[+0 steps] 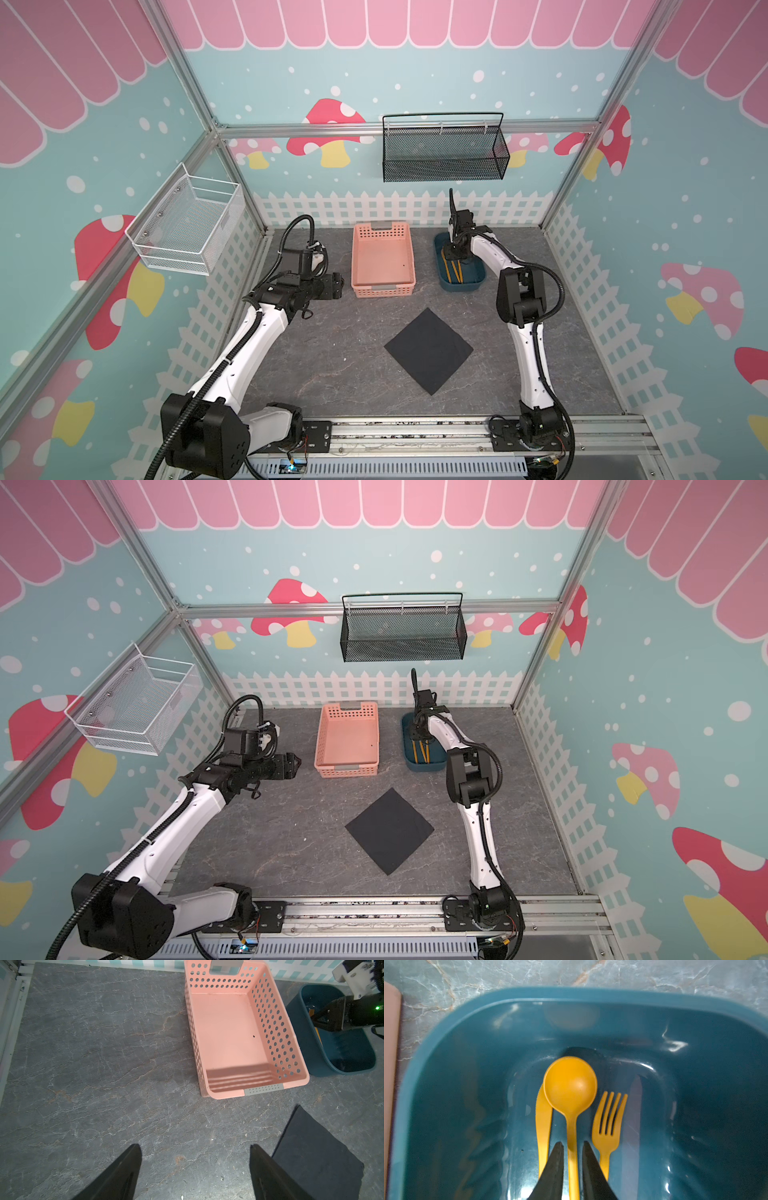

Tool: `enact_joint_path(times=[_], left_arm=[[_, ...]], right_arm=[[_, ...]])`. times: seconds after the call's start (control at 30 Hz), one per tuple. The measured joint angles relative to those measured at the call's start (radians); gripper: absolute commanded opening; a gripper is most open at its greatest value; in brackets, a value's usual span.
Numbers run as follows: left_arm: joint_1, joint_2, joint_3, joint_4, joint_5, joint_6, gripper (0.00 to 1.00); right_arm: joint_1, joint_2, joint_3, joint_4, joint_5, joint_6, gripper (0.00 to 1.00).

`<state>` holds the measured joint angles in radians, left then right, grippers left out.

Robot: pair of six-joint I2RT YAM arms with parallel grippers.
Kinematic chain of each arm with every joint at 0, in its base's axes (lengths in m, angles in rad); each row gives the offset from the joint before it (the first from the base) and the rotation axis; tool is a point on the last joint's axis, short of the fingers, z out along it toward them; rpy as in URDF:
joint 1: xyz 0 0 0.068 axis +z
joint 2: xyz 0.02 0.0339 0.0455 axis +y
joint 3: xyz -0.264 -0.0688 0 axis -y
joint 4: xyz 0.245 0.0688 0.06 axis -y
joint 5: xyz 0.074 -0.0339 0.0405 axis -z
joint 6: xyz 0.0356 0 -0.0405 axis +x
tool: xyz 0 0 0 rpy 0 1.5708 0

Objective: Place the utensils on the paper napkin and roll it up
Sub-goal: 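Lower the right gripper into the tub and grasp the yellow spoon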

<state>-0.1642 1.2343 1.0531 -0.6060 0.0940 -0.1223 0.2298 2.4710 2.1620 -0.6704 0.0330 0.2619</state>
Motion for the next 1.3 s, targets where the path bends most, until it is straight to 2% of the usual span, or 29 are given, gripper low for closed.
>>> enact_joint_path(times=[0.53, 1.07, 1.3], left_arm=[[0.002, 0.000, 0.000, 0.000, 0.002, 0.000, 0.83], [0.005, 0.000, 0.000, 0.000, 0.005, 0.000, 0.83], [0.005, 0.000, 0.000, 0.000, 0.012, -0.001, 0.83]], right_arm=[[0.000, 0.039, 0.027, -0.013, -0.008, 0.000, 0.18], [-0.001, 0.039, 0.031, -0.015, -0.022, -0.004, 0.08], [-0.001, 0.039, 0.031, -0.019, -0.023, 0.000, 0.07]])
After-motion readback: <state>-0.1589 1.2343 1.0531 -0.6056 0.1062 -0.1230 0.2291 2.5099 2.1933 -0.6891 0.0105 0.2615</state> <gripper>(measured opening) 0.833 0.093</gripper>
